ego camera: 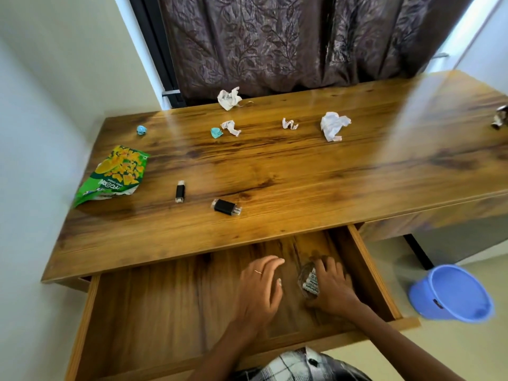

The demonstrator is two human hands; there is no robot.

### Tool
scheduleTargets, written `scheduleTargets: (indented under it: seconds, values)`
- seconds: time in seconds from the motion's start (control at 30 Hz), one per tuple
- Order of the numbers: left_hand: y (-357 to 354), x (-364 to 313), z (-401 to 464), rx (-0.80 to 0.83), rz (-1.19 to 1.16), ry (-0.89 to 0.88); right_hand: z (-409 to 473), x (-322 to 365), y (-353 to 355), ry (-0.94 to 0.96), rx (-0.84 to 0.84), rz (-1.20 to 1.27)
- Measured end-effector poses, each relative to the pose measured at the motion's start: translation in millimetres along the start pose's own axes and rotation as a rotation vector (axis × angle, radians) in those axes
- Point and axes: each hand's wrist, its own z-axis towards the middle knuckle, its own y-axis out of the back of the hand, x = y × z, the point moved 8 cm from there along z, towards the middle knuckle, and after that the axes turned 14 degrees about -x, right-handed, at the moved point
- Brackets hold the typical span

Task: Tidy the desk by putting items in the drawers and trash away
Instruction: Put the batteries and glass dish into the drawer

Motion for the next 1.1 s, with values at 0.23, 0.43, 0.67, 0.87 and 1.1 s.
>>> scheduleTargets:
  seconds: [0.23, 0.43, 0.67, 0.87, 1.1]
  values:
    - [-54.2, 22.5, -45.6, 0.660, 0.259, 0.127, -2.8, 15.8, 3.9, 0.162, -0.003, -0.193]
    - [-56.0, 24.5, -51.6, 0.735, 0.288, 0.130, -12.4, -3.4, 12.6, 0.168, 0.003, -0.354]
    - [-56.2, 22.4, -53.7, 0.766, 0.273, 0.117, -14.4, -5.0, 14.4, 0.173, 0.047, -0.402]
    - [-44.0, 17.5, -38.6, 0.585, 0.168, 0.116, -13.5, 12.5, 28.9, 0.131, 0.000, -0.187]
    - [0.3, 26.1, -10.1, 0.241, -0.004, 0.240, 6.7, 79.9, 101.8, 0.312, -0.466, 0.353]
